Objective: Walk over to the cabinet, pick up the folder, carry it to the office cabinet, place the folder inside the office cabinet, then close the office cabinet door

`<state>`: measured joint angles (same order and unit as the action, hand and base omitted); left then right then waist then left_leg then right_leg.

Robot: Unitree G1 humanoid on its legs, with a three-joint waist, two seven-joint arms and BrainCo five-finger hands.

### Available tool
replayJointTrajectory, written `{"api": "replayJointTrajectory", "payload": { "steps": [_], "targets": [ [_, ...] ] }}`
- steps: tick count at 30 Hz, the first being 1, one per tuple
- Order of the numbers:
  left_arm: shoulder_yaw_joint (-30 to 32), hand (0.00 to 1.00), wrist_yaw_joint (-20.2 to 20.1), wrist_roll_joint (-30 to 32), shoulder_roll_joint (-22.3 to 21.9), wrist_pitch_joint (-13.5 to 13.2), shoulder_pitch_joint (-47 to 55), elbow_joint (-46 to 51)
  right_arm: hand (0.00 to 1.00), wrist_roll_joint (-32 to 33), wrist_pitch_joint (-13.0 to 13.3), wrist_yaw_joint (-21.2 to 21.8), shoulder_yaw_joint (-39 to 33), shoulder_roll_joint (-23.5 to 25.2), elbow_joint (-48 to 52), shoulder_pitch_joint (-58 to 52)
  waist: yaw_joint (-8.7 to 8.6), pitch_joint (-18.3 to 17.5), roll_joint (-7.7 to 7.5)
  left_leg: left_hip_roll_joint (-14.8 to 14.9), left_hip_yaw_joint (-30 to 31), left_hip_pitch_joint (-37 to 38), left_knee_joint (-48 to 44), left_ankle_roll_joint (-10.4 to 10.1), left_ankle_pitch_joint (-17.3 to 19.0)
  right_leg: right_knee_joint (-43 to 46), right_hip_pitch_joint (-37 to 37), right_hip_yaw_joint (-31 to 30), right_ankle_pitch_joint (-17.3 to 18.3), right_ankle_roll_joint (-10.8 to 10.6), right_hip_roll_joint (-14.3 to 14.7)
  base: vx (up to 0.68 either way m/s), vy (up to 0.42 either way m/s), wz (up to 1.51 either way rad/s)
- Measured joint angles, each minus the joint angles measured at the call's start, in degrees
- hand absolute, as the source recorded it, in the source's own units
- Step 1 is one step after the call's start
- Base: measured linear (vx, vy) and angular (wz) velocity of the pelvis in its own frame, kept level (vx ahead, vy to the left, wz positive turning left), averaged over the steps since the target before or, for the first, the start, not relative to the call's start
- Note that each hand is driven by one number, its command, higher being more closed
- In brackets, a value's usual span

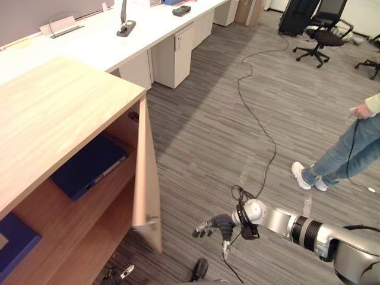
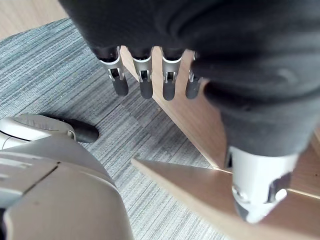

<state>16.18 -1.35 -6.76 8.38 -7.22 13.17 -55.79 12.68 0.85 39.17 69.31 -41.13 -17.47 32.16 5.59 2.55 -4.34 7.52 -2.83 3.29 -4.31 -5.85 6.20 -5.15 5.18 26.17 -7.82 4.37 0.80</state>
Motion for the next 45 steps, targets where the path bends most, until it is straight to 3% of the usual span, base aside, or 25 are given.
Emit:
{"api": "replayJointTrajectory", "payload": {
  "steps": [7,9,12,14,15,17,18,19,20,21,22,23,24,25,26,27,29,31,33,35,36,39,41,43,45],
  "targets": [
    [3.9,0.0,-0.28,-0.54,0.58,0.09,0.03,0.11,0.0,-2.89,-0.27,1.13,0.02,-0.37,3.56,-2.94,1.56,-0.22,-2.53,-0.43,0.45,-1.54,-1.62,0.62,0.71,-0.02,0.45,0.16,-0.71,-0.26,-0.54,-0.02,0.049,0.02],
    [4.59,0.0,-0.28,-0.59,0.5,0.12,0.0,0.13,0.0,-4.76,-0.09,0.85,-0.3,2.38,0.35,-3.59,2.31,0.0,-2.98,-0.41,0.85,-2.44,-2.16,0.58,0.76,0.01,0.95,0.43,-0.8,-0.16,-0.56,0.02,0.023,0.08],
    [4.46,0.0,-0.25,-0.79,-0.33,0.17,-0.09,0.58,0.0,-9.58,0.46,-2.0,-5.63,11.77,-14.17,-5.45,3.54,0.96,-2.0,-0.63,2.54,-3.34,-2.96,0.32,0.86,0.28,0.71,1.97,-0.73,-0.22,-1.02,0.04,0.027,0.25],
    [3.37,0.0,-0.04,-1.59,-1.95,0.15,-0.8,0.89,0.0,-15.11,1.35,-6.02,-15.13,17.88,-26.75,-6.33,4.12,2.24,-0.32,-1.3,5.08,-4.46,-5.66,1.01,1.84,0.34,-0.58,4.39,-0.5,-0.54,-1.93,0.02,0.087,0.78],
    [1.67,0.0,0.38,-2.15,-4.29,0.13,-1.07,0.87,0.0,-20.14,2.02,-11.95,-27.91,21.87,-37.46,-7.87,4.66,3.03,2.67,-2.41,8.45,-5.73,-8.81,1.65,3.04,2.5,-1.6,7.9,0.84,-1.75,-3.68,-0.01,0.21,1.18],
    [0.57,0.0,1.2,-2.53,-6.5,0.08,-0.97,0.65,0.0,-24.33,2.8,-18.5,-43.68,23.8,-45.74,-10.72,4.37,3.18,5.8,-4.67,13.25,-7.22,-11.58,2.62,3.45,11.79,-0.31,12.2,5.56,-3.46,-8.61,0.01,0.238,1.52],
    [-0.26,0.0,1.81,-2.86,-6.96,0.08,-0.87,-0.03,0.0,-26.4,2.6,-23.21,-58.88,25.11,-49.88,-14.13,3.57,3.2,6.85,-7.52,17.4,-7.32,-12.27,3.64,3.34,22.27,0.55,14.48,9.48,-4.03,-14.91,0.03,0.193,1.84],
    [-0.67,0.0,2.46,-3.03,-7.05,0.15,-0.66,-0.75,0.0,-26.36,2.16,-27.15,-70.32,26.39,-51.12,-17.02,2.95,3.01,7.05,-9.65,20.25,-7.39,-12.89,4.82,3.09,29.61,1.69,13.34,11.02,-3.7,-19.0,0.05,0.267,2.2],
    [-1.57,0.0,3.18,-3.13,-6.89,0.34,-0.08,-0.95,0.0,-23.98,1.69,-32.09,-82.64,28.16,-52.11,-20.61,2.36,2.75,7.62,-11.72,24.44,-7.44,-13.72,5.6,2.91,36.55,3.71,6.01,10.73,-2.87,-21.53,0.05,0.127,1.77],
    [-1.76,0.0,3.61,-3.28,-6.59,0.37,-0.03,-0.88,0.0,-21.39,1.33,-34.67,-86.9,29.38,-52.51,-22.35,1.9,2.81,7.84,-12.33,26.92,-7.55,-14.21,5.74,2.8,38.01,5.22,0.35,12.19,-3.32,-21.0,0.09,0.125,2.0],
    [-1.67,0.0,4.13,-3.23,-5.83,0.77,-0.39,-0.85,0.0,-14.18,0.67,-38.33,-90.74,31.91,-52.6,-26.01,0.73,2.33,8.17,-13.0,31.7,-8.45,-14.56,5.37,2.27,35.51,5.72,-8.5,14.71,-5.76,-18.41,0.16,-0.033,2.13],
    [-1.21,0.0,4.19,-3.02,-5.13,1.3,-0.98,-0.45,0.0,-8.76,-0.21,-40.5,-90.39,35.39,-52.52,-29.76,0.23,2.72,6.76,-13.9,35.66,-9.62,-15.0,3.92,1.24,30.33,5.38,-16.22,15.53,-7.53,-16.05,0.17,-0.116,1.9],
    [-0.87,0.0,4.2,-2.99,-5.15,1.49,-0.97,-0.31,0.0,-7.91,0.13,-41.23,-90.48,36.94,-51.88,-30.98,0.41,3.0,6.2,-14.29,36.43,-9.84,-15.19,3.73,1.32,28.19,4.9,-18.11,15.54,-7.56,-15.54,0.16,-0.251,1.27],
    [-0.05,0.0,4.19,-2.92,-5.42,2.1,-0.82,-0.01,0.0,-5.89,0.2,-41.84,-89.39,37.6,-49.42,-32.45,0.04,2.89,5.13,-15.08,37.61,-10.42,-16.28,2.84,1.59,24.5,3.99,-19.26,15.05,-8.27,-15.46,0.1,-0.276,0.67],
    [1.42,0.0,4.22,-2.87,-5.61,2.64,-0.91,1.13,0.0,-4.86,0.26,-42.5,-86.69,38.89,-47.97,-34.06,-0.08,2.6,3.6,-15.77,38.06,-10.84,-17.21,1.77,2.54,21.19,2.27,-18.48,11.59,-11.47,-15.75,0.09,-0.27,0.58],
    [2.4,0.0,4.27,-2.87,-6.05,2.71,-1.3,1.27,0.0,-4.86,0.28,-42.73,-85.25,38.57,-47.36,-34.46,-0.06,2.5,4.12,-14.93,38.11,-10.87,-17.83,1.56,3.34,21.25,1.66,-17.41,11.37,-13.22,-15.32,0.06,-0.252,0.51],
    [5.0,0.0,4.65,-4.08,-8.48,2.55,-1.44,3.06,0.0,-4.96,0.41,-43.2,-83.27,38.4,-46.24,-34.65,-0.62,1.93,5.05,-8.42,31.29,-11.79,-17.43,1.35,4.69,21.28,0.38,-13.89,12.7,-11.81,-12.67,0.01,-0.221,0.42],
    [5.54,0.0,5.78,-5.31,-9.28,2.25,-0.99,3.61,0.0,-4.7,0.58,-43.16,-80.14,38.44,-46.19,-34.61,-1.11,0.46,4.88,-5.25,31.38,-10.45,-12.53,-1.37,2.95,19.83,-0.8,-12.08,13.68,-11.34,-10.61,0.01,-0.241,0.36],
    [5.13,0.0,6.59,-5.29,-9.17,2.0,-1.08,3.63,0.0,-4.24,1.01,-43.11,-78.6,38.66,-46.29,-34.37,-1.22,-0.58,4.95,-3.08,32.52,-10.07,-7.77,-2.09,-0.24,17.91,-1.85,-9.72,13.51,-10.87,-8.96,0.08,-0.191,0.53],
    [2.54,0.0,6.94,-5.28,-7.73,1.63,-1.56,3.61,0.0,-3.17,1.24,-43.1,-78.78,38.82,-47.01,-33.96,-1.57,-0.27,3.85,-2.55,28.08,-11.27,-5.73,-1.43,-4.84,16.33,-3.29,-5.71,13.75,-10.06,-9.62,0.07,-0.131,1.07],
    [0.09,0.0,7.21,-5.06,-6.65,1.65,-1.99,3.65,0.0,-2.74,1.44,-43.1,-78.78,38.81,-47.64,-33.67,-2.37,-0.03,3.45,-2.45,18.45,-12.6,-5.88,0.14,-6.68,15.17,-4.66,-2.4,13.42,-9.62,-10.27,0.11,-0.026,1.35],
    [-1.54,0.0,7.02,-4.01,-5.18,1.92,-2.2,3.63,0.0,-2.94,1.37,-42.51,-78.74,39.38,-49.83,-30.44,-1.85,1.78,3.67,0.1,-3.25,-17.48,-16.58,3.67,-3.14,15.44,-6.42,2.28,12.94,-9.14,-10.25,0.05,0.023,0.87],
    [-2.43,0.0,6.61,-2.54,-4.62,2.22,-2.04,3.29,0.0,-2.93,1.23,-42.04,-78.93,39.69,-49.83,-29.61,-1.74,2.38,4.02,-0.23,-6.0,-18.01,-16.47,4.42,-3.19,15.23,-7.34,4.48,13.72,-9.58,-10.22,0.0,0.033,0.78],
    [-3.08,0.0,6.38,-2.52,-3.35,2.49,-2.1,3.32,0.0,-2.85,0.99,-41.81,-79.47,40.2,-49.74,-28.1,-1.52,3.97,2.33,-3.25,-4.74,-17.82,-11.19,5.92,-6.81,13.86,-7.04,5.1,14.48,-9.81,-10.89,0.0,0.043,0.76],
    [-3.19,0.0,6.27,-2.53,-3.29,3.29,-1.72,2.96,0.0,-2.83,0.82,-41.82,-81.39,40.45,-49.76,-27.79,-1.2,4.26,2.13,-4.69,-3.7,-17.96,-9.36,6.49,-8.06,13.66,-7.04,5.58,14.49,-9.82,-11.39,-0.01,0.047,0.65]
  ]
}}
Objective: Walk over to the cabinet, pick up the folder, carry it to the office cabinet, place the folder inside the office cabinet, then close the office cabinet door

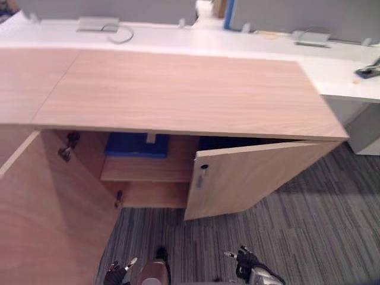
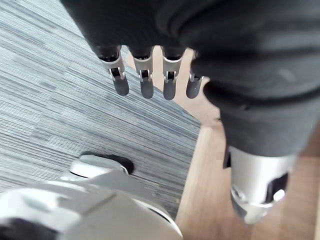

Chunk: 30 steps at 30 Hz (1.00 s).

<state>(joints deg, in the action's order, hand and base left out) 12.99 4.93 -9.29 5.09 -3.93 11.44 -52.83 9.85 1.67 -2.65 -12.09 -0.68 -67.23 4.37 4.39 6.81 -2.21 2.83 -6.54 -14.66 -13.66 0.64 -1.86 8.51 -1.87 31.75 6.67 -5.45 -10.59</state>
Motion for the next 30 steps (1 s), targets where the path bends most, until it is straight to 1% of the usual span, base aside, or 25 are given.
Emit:
{"api": "replayJointTrajectory", "payload": {
  "steps": [2,6,7,8,9,10,11,12,13,14,15,16,17,18,19,20,22,23,24,25,26,27,28,29,30],
  "targets": [
    [-0.2,0.0,-0.28,-0.24,0.17,0.12,0.5,0.51,0.0,0.01,-0.39,-0.04,-1.6,0.86,0.02,-0.23,0.37,0.18,-0.45,-2.97,2.91,1.89,6.26,0.64,-3.7,-0.36,-0.77,1.67,0.07,-0.08,-1.12,0.05,0.08,0.76],
    [-1.55,0.0,-0.8,0.73,0.23,0.22,1.2,2.49,0.0,-0.08,-0.55,-0.11,-2.74,2.02,0.01,-0.35,0.76,0.16,-0.41,-6.18,8.41,6.21,18.0,1.32,-10.5,-0.56,-3.38,7.75,0.3,-0.43,-2.51,0.09,0.059,0.96],
    [-2.3,0.0,-1.97,2.42,1.08,0.38,1.01,2.9,0.0,-1.26,-0.55,-0.08,-5.42,2.76,0.11,-1.19,0.33,0.6,-1.11,-8.66,7.73,6.02,15.65,2.52,-8.33,2.2,-5.66,12.75,0.36,-1.98,-5.79,0.1,0.084,1.32],
    [-3.24,0.0,-2.39,3.19,1.19,0.37,1.22,3.15,0.0,-2.29,-0.57,-0.06,-6.33,2.32,0.1,-2.01,0.07,0.41,-0.72,-9.47,7.51,5.07,12.52,3.81,-6.36,5.61,-5.82,13.73,0.61,-1.59,-6.71,0.17,0.215,1.63],
    [-3.92,0.0,-2.76,3.75,1.06,0.29,1.52,3.64,0.0,-3.17,-0.66,-0.05,-6.99,1.47,0.7,-2.71,0.08,0.53,-0.2,-10.7,10.17,4.87,8.53,5.16,-4.42,15.76,-4.69,11.73,0.99,0.57,-10.32,0.1,0.168,1.14],
    [-4.36,0.0,-2.8,4.36,1.1,0.32,1.56,3.79,0.0,-3.74,-0.68,-0.06,-7.07,1.29,1.57,-3.16,-0.11,0.58,0.21,-11.0,11.85,5.6,7.75,5.85,-3.72,22.42,-2.6,8.92,0.2,2.76,-12.38,0.12,0.247,1.3],
    [-5.48,0.0,-2.86,5.66,1.49,0.39,1.14,3.82,0.0,-4.29,-0.4,-0.06,-7.01,1.1,3.35,-3.61,-0.56,0.88,1.19,-11.65,15.33,6.18,6.15,5.42,-2.56,30.11,1.66,-0.28,1.68,4.98,-13.15,0.04,0.132,1.15],
    [-5.98,0.0,-2.86,6.15,1.51,0.42,0.71,4.01,0.0,-4.3,-0.22,-0.06,-6.94,1.34,4.2,-3.76,-0.94,0.83,1.44,-11.84,17.22,6.08,5.21,5.33,-2.0,30.4,3.33,-5.44,3.72,4.33,-11.86,0.04,0.121,1.57],
    [-6.64,0.0,-2.94,7.02,1.76,0.39,0.33,5.32,0.0,-4.28,-0.36,-0.03,-6.93,1.99,5.85,-4.32,-1.05,0.64,1.17,-12.33,19.46,6.75,5.1,5.16,-0.91,28.8,5.15,-13.61,4.49,3.1,-10.13,0.02,0.035,1.71],
    [-6.67,0.0,-3.01,7.09,1.71,0.39,0.19,6.02,0.0,-4.27,-0.36,0.06,-6.89,2.11,6.95,-5.1,-1.41,0.53,1.04,-12.35,19.27,6.9,5.08,3.76,1.41,24.69,4.71,-17.21,4.39,2.89,-8.95,0.01,0.003,1.73],
    [-6.54,0.0,-3.06,7.07,1.68,0.35,0.04,6.47,0.0,-4.27,-0.34,0.15,-6.88,2.4,7.49,-5.41,-1.47,0.45,0.82,-12.33,18.66,6.73,5.07,1.19,3.45,22.02,4.49,-19.09,4.37,2.84,-8.45,0.06,-0.079,1.78],
    [-5.27,0.0,-3.13,7.06,2.33,-0.05,0.66,7.87,0.0,-4.27,-0.4,0.25,-6.84,3.71,7.3,-5.64,-1.96,-1.07,-1.72,-13.67,17.23,3.09,-0.38,1.12,6.15,17.7,5.32,-20.6,3.7,1.38,-10.49,0.06,-0.133,1.48],
    [-4.99,0.0,-3.13,7.01,1.8,-0.26,0.87,8.64,0.0,-4.3,-0.33,0.46,-6.82,3.55,7.49,-5.7,-2.0,-1.72,-0.07,-12.72,18.05,1.0,-4.03,1.07,7.77,16.58,5.23,-20.37,3.55,-2.16,-9.67,0.07,-0.184,1.69],
    [-3.78,0.0,-2.96,6.99,1.98,-0.13,0.5,8.27,0.0,-4.31,-0.64,0.89,-6.6,3.31,5.84,-4.53,-1.54,-1.6,-1.04,-14.15,18.11,0.91,-5.21,3.8,6.86,13.25,4.03,-20.45,3.05,-6.34,-10.14,0.05,-0.207,1.03],
    [-2.62,0.0,-2.83,6.92,1.67,-0.07,1.6,8.18,0.0,-4.3,-0.91,1.37,-5.76,3.78,4.39,-3.69,-0.35,-2.0,-1.64,-14.41,18.3,1.89,-4.49,3.73,6.9,11.22,3.67,-19.95,3.01,-6.41,-9.84,0.07,-0.219,0.72],
    [-1.75,0.0,-2.62,6.52,1.14,0.07,3.78,8.08,0.0,-4.52,-0.8,2.19,-3.49,4.74,4.01,-3.52,0.11,-2.61,-1.78,-14.37,18.91,2.84,-3.68,3.41,7.16,9.31,3.54,-18.71,3.07,-6.29,-8.32,0.13,-0.275,0.28],
    [-0.29,0.0,-2.27,5.04,0.03,0.23,5.35,7.76,0.0,-4.75,-0.71,3.71,-0.22,4.64,2.58,-3.34,0.17,-3.04,-1.85,-14.25,20.23,3.79,-3.2,3.35,7.08,7.19,3.51,-17.83,2.61,-5.08,-5.79,0.11,-0.199,0.29],
    [0.24,0.0,-2.0,4.03,-0.19,0.26,5.53,7.54,0.0,-5.3,-0.81,3.96,0.63,4.61,1.98,-3.26,0.27,-3.2,-2.17,-14.1,20.74,3.73,-3.78,3.51,6.93,5.8,3.54,-17.68,1.79,-3.8,-4.43,0.12,-0.184,0.31],
    [0.53,0.0,-1.62,1.88,-0.24,0.28,5.25,6.66,0.0,-5.4,-0.75,4.12,0.93,4.42,1.92,-3.13,0.07,-2.93,-2.01,-13.9,21.21,3.18,-5.15,2.67,7.44,2.71,2.42,-16.64,0.85,-2.4,-2.68,0.16,-0.277,0.32],
    [0.48,0.0,-1.39,1.12,-0.31,0.28,4.76,6.13,0.0,-5.33,-0.68,4.11,0.92,4.21,1.84,-3.02,-0.1,-2.81,-1.83,-13.5,20.82,2.81,-5.89,1.9,7.84,1.59,1.5,-15.87,0.56,-2.57,-2.25,0.11,-0.264,0.36],
    [0.55,0.0,-0.78,-0.17,-0.3,0.22,4.05,5.88,0.0,-4.8,-0.46,3.88,0.85,4.02,1.83,-2.91,-0.47,-2.07,-2.17,-11.99,17.47,1.89,-6.9,-0.67,8.58,0.47,0.3,-14.48,-0.02,-2.04,-1.47,0.05,-0.207,0.22],
    [0.75,0.0,-0.6,-0.81,-0.3,0.18,3.79,5.45,0.0,-4.1,-0.43,3.54,0.86,4.09,1.78,-2.88,-0.46,-1.89,-1.93,-9.73,12.15,1.65,-8.03,-2.15,10.53,0.31,-0.25,-13.91,-0.15,-1.84,-0.75,0.02,-0.184,0.19],
    [0.93,0.0,-0.39,-1.22,-0.65,0.2,3.48,4.92,0.0,-3.8,-0.4,3.28,0.82,3.67,1.89,-2.76,-0.58,-1.1,-1.06,-7.02,6.87,1.66,-9.91,-2.24,12.44,0.3,-1.54,-13.23,-0.03,-1.64,0.51,0.0,-0.137,0.1],
    [0.97,0.0,-0.37,-1.58,-1.0,0.2,3.49,4.79,0.0,-3.75,-0.34,3.09,0.78,3.08,1.86,-2.59,-0.72,-0.49,-0.53,-5.29,3.8,1.51,-11.49,-1.49,13.07,0.31,-2.65,-12.88,0.31,-1.24,1.42,0.0,-0.13,0.08],
    [1.22,0.0,-0.41,-1.72,-1.23,0.13,3.47,4.42,0.0,-3.74,-0.4,3.0,0.35,2.76,1.76,-2.57,-0.59,-0.38,-0.63,-4.92,3.0,1.67,-11.9,-1.26,13.12,0.32,-3.19,-12.6,0.54,-1.19,1.63,0.0,-0.071,0.16]
  ]
}}
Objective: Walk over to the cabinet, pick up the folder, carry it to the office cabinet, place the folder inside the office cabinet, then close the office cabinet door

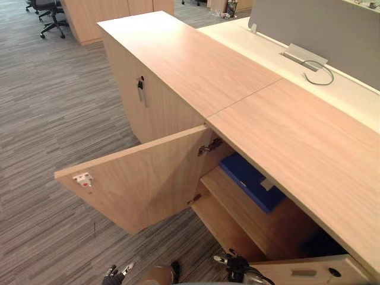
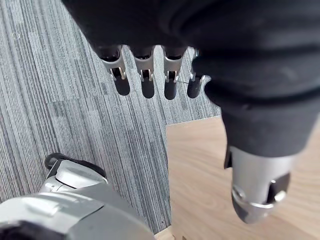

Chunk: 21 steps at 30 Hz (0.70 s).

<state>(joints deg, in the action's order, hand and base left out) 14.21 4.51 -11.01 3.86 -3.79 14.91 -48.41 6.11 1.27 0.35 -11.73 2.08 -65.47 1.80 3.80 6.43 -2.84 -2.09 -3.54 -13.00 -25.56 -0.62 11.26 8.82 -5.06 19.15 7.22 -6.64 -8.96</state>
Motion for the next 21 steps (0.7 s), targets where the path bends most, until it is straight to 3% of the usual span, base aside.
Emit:
{"api": "replayJointTrajectory", "payload": {
  "steps": [3,7,11,12,17,18,19,20,21],
  "targets": [
    [-0.26,0.0,-0.62,0.14,0.75,-0.09,-0.4,-0.69,0.0,0.01,-0.06,-0.07,-1.46,-0.88,-0.08,-0.63,-0.12,0.13,-0.51,-2.06,0.93,0.16,4.85,1.67,-1.99,0.73,1.54,1.62,1.16,-0.09,-1.35,-0.01,-0.021,0.34],
    [-0.1,0.0,-1.65,1.28,1.26,0.18,-0.65,-1.52,0.0,0.15,-0.08,-0.05,-4.99,-0.82,0.05,-1.6,-0.56,-0.23,-1.62,-5.95,4.19,5.5,18.71,4.68,-10.15,0.36,1.24,4.26,1.08,0.07,-3.75,0.03,-0.006,0.46],
    [-0.11,0.0,-1.82,2.53,1.69,0.37,-0.95,-1.71,0.0,1.74,-0.06,-0.04,-5.05,-0.37,0.21,-1.58,-1.03,-0.23,-2.05,-6.52,8.57,10.06,30.14,4.84,-17.14,-0.23,0.55,6.22,1.01,0.41,-3.57,0.04,-0.035,0.48],
    [-0.11,0.0,-1.85,2.69,1.75,0.42,-0.96,-1.7,0.0,1.74,-0.05,-0.02,-5.11,-0.26,0.24,-1.57,-1.1,-0.19,-2.08,-6.55,9.03,10.19,30.53,4.95,-17.42,-0.38,0.21,6.44,1.01,0.41,-3.5,0.0,-0.063,0.41],
    [-0.74,0.0,-2.52,3.81,2.14,0.45,-0.94,-1.35,0.0,1.7,0.02,0.02,-4.89,0.65,0.9,-1.21,-1.0,-0.1,-2.01,-6.71,9.48,10.44,29.23,4.75,-17.21,-0.19,-0.99,6.47,0.96,0.63,-3.42,-0.07,-0.057,0.1],
    [-0.76,0.0,-2.54,3.55,2.2,0.62,-0.93,-0.4,0.0,1.7,0.01,0.02,-4.91,0.78,0.9,-1.03,-1.3,0.1,-2.31,-6.81,7.71,7.33,24.69,4.12,-13.51,-0.31,-0.55,6.72,0.82,0.67,-3.94,-0.18,-0.035,0.05],
    [-0.25,0.0,-2.55,3.0,1.9,0.7,-0.78,1.05,0.0,1.71,0.0,-0.02,-4.98,0.84,0.95,-0.97,-1.07,0.4,-2.29,-4.76,1.19,3.61,18.14,4.22,-8.76,-0.69,-0.5,7.26,0.53,0.66,-4.13,-0.14,-0.013,0.03],
    [0.2,0.0,-2.56,2.4,1.6,0.7,-0.42,2.26,0.0,1.71,-0.02,-0.04,-4.97,0.81,1.21,-0.93,-1.06,0.52,-2.01,-2.27,-3.67,1.5,12.93,3.4,-5.7,-0.72,-0.53,7.47,0.31,0.81,-3.72,-0.17,-0.035,-0.07],
    [0.52,0.0,-2.62,1.93,0.47,0.63,0.39,3.72,0.0,1.73,-0.07,-0.08,-4.99,0.08,1.37,-0.94,-0.9,0.66,-0.48,1.75,-8.1,-0.94,5.51,4.17,-3.14,-0.38,-1.07,7.36,0.39,0.78,-2.29,-0.1,-0.011,-0.22]
  ]
}}
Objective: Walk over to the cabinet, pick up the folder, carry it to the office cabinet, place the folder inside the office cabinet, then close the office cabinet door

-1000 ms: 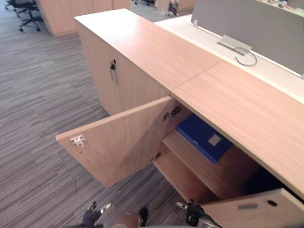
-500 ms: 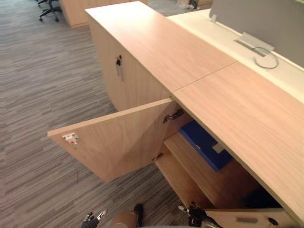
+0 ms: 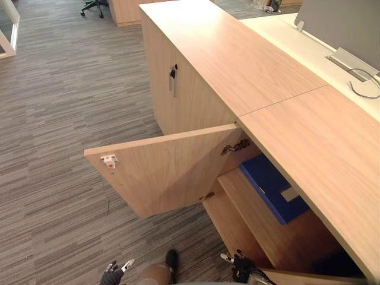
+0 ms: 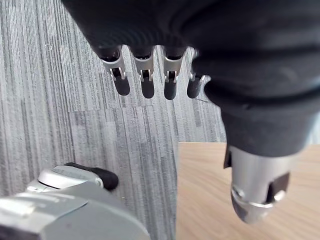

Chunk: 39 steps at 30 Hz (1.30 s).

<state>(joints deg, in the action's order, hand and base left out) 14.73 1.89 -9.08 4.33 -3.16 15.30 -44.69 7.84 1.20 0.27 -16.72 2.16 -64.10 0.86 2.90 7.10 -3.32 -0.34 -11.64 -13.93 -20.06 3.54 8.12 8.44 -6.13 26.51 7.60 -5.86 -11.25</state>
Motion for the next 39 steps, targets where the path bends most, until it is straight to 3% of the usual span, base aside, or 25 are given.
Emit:
{"api": "replayJointTrajectory", "payload": {
  "steps": [3,6,7,8,9,10,11,12,14,17,20,23,25,26,27,29,30,33,34,36,39],
  "targets": [
    [0.69,0.0,-0.11,-0.78,-0.49,0.01,0.72,0.43,0.0,0.05,0.0,-0.2,0.02,-0.16,1.22,-0.86,-0.2,-0.06,0.37,0.64,0.36,0.04,-2.49,0.24,1.02,0.6,-0.06,-0.8,0.62,-0.04,0.69,-0.09,0.006,-0.12],
    [0.97,0.0,0.14,-1.03,-0.45,-0.08,0.62,1.27,0.0,0.1,0.0,-0.41,-0.27,-0.58,1.1,-0.67,-0.62,-0.31,-0.07,-1.42,1.55,-0.51,0.74,-1.64,-2.65,1.21,2.72,-1.6,0.39,-0.22,-1.41,-0.11,0.023,0.09],
    [1.19,0.0,0.18,-1.05,-0.77,-0.07,0.55,1.36,0.0,0.1,0.01,-0.38,-0.97,-0.77,0.85,-0.4,-0.5,0.04,0.35,-1.92,5.84,-3.18,-4.5,-1.51,-2.37,2.33,4.02,-1.81,0.14,-0.79,-1.95,-0.12,0.072,-0.24],
    [2.98,0.0,0.41,-1.05,-1.77,0.13,1.22,1.31,0.0,0.18,0.05,-0.39,-2.03,-0.94,0.92,-0.66,-0.43,-0.05,1.04,-0.61,10.48,-6.54,-15.32,-1.97,1.8,3.74,4.78,-2.99,-0.02,-1.04,-1.96,-0.05,0.086,-0.49],
    [3.52,0.0,0.62,-1.04,-2.06,0.25,1.81,1.3,0.0,0.2,0.11,-0.42,-2.02,-1.22,1.05,-0.99,-0.49,-0.24,1.38,0.75,12.04,-6.32,-17.86,-3.68,3.2,4.37,4.83,-3.48,-0.12,-1.19,-1.86,0.0,0.153,-0.55],
    [3.53,0.0,0.94,-0.99,-2.18,0.32,2.37,1.29,0.0,0.21,0.22,-0.43,-2.01,-2.19,1.55,-2.0,-1.01,-1.03,2.57,3.6,15.56,-4.76,-16.95,-7.62,4.98,5.04,5.04,-4.02,-0.31,-1.52,-1.28,0.07,0.237,-0.3],
    [3.51,0.0,0.99,-0.96,-2.4,0.32,2.05,1.41,0.0,0.18,0.21,-0.46,-2.36,-3.01,1.47,-2.38,-1.26,-1.89,3.67,2.85,17.85,-3.68,-13.64,-8.21,6.69,5.42,5.7,-4.28,-0.62,-1.85,-1.42,0.0,0.328,-0.04],
    [2.88,0.0,0.99,-0.88,-1.77,0.23,-0.47,1.49,0.0,0.13,-0.03,-0.44,-3.59,-2.58,1.17,-2.38,-2.05,-1.43,2.32,0.79,17.66,-3.27,-9.97,-6.45,4.57,6.1,7.46,-4.27,-1.48,-1.82,-3.46,-0.06,0.289,0.14],
    [0.85,0.0,0.92,-0.05,-0.75,0.16,-2.35,2.64,0.0,0.11,-0.06,-0.47,-4.61,-1.99,1.23,-2.93,-2.91,-1.07,1.11,-1.56,17.29,-2.38,-4.18,-5.15,1.1,7.17,9.71,-4.44,-4.19,-1.04,-6.31,-0.14,0.216,0.13],
    [-0.74,0.0,0.68,3.23,-0.41,0.08,-2.17,3.45,0.0,0.02,0.66,-0.5,-4.65,-1.86,3.82,-4.52,-3.46,-0.47,1.09,-2.99,13.8,3.39,4.32,-3.21,-2.56,9.2,11.19,-6.9,-7.97,0.32,-8.83,-0.13,0.165,-0.42],
    [-1.31,0.0,0.27,7.46,1.81,0.22,-2.09,5.94,0.0,-0.12,0.71,-0.31,-4.44,-1.26,5.87,-5.14,-3.73,-0.13,1.03,-2.88,9.65,7.63,9.7,-2.17,-4.29,9.84,12.35,-9.73,-9.93,2.82,-8.76,-0.13,0.099,-0.63],
    [0.12,0.0,0.36,10.5,3.69,0.57,-4.24,6.71,0.0,-0.25,0.73,0.22,-4.33,-1.06,6.8,-5.15,-3.86,1.12,0.5,-2.58,6.06,7.94,10.68,-1.74,-4.82,5.45,12.41,-7.25,-12.48,1.75,-8.87,-0.14,0.019,-0.61],
    [1.7,0.0,0.38,11.8,3.69,1.11,-4.73,8.79,0.0,-0.12,0.69,0.46,-4.19,-1.79,7.25,-5.15,-3.85,1.82,1.59,-1.27,3.89,7.68,11.29,-0.78,-6.18,2.33,12.96,-6.65,-15.46,2.82,-7.59,-0.12,-0.015,-0.62],
    [3.63,0.0,0.37,12.45,3.79,1.46,-4.8,10.27,0.0,-0.04,0.72,0.57,-4.16,-2.65,7.93,-5.18,-3.68,2.16,3.19,0.43,1.2,7.47,12.74,0.44,-8.43,2.8,13.13,-5.28,-14.89,3.84,-7.12,-0.19,-0.039,-0.67],
    [5.88,0.0,0.37,13.24,4.18,1.64,-5.33,12.05,0.0,-0.14,0.7,0.69,-4.16,-3.35,8.56,-5.43,-4.1,2.24,3.46,0.96,0.13,8.2,14.36,0.9,-9.61,10.44,13.6,-2.51,-10.69,4.88,-9.2,-0.17,-0.042,-0.49],
    [8.93,0.0,0.37,14.2,5.74,1.68,-5.8,15.4,0.0,-1.03,0.46,1.41,-4.51,-4.01,7.24,-5.63,-3.96,1.75,3.45,2.21,-1.1,9.11,16.47,-0.02,-10.7,17.92,12.2,0.06,-6.44,4.63,-11.13,-0.11,-0.054,-0.4],
    [10.6,0.0,0.4,14.55,6.63,1.72,-5.74,16.92,0.0,-2.07,0.37,1.83,-4.44,-3.99,6.62,-5.99,-3.71,1.01,3.32,2.73,-1.57,9.13,17.91,-0.97,-11.41,17.93,10.85,1.05,-5.51,3.34,-10.8,-0.08,-0.131,-0.48],
    [13.68,0.0,0.45,17.34,10.01,2.45,-6.34,19.41,0.0,-2.31,-0.63,3.09,-4.17,-3.73,4.32,-6.43,-2.82,-1.21,1.65,2.82,-2.59,8.99,24.21,-4.3,-15.02,2.89,6.27,3.0,-3.84,-0.6,-6.71,-0.05,-0.166,-0.48],
    [14.38,0.0,0.54,18.11,9.86,3.36,-7.02,19.32,0.0,-2.25,-0.69,3.33,-4.47,-4.33,4.38,-6.14,-2.94,-0.81,3.14,3.9,-2.81,9.04,25.25,-4.99,-16.14,1.81,6.31,2.88,-4.54,-0.96,-4.96,-0.08,-0.223,-0.49],
    [14.91,0.0,0.61,18.36,9.97,3.87,-8.1,19.27,0.0,-2.34,-1.19,3.39,-4.43,-5.59,3.98,-6.41,-3.18,-0.75,3.77,5.54,-2.67,10.39,25.1,-5.87,-17.61,2.29,5.85,2.59,-4.06,-0.39,-3.66,-0.05,-0.139,-0.21],
    [16.15,0.0,1.04,18.0,12.31,3.83,-10.81,15.74,0.0,-2.28,-1.47,3.39,-3.83,-5.86,3.61,-8.5,-3.09,-1.5,3.33,7.51,-2.36,12.95,25.31,-6.89,-18.62,2.14,3.28,2.58,-2.49,0.62,-1.69,-0.02,-0.196,-0.07]
  ]
}}
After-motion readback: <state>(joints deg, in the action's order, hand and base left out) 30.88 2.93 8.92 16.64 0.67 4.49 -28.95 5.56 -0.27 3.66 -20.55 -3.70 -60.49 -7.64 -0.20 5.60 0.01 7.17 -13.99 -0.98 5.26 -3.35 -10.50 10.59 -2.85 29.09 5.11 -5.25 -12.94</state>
